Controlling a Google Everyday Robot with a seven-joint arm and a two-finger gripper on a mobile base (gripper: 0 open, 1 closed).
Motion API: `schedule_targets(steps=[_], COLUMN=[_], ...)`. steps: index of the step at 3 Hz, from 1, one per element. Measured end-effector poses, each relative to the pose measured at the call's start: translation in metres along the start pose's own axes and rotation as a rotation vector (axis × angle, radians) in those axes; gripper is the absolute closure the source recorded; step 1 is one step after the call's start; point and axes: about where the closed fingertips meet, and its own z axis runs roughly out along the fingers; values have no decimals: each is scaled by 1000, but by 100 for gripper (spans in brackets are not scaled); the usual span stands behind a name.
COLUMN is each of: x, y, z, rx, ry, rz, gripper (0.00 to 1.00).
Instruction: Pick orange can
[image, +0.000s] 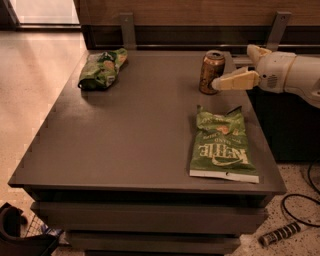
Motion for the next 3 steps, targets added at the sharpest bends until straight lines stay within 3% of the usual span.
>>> schedule_targets(steps=[3], x=[39], y=[-20], z=[63], rx=[-33], ry=[-93], rz=[88], gripper=[0])
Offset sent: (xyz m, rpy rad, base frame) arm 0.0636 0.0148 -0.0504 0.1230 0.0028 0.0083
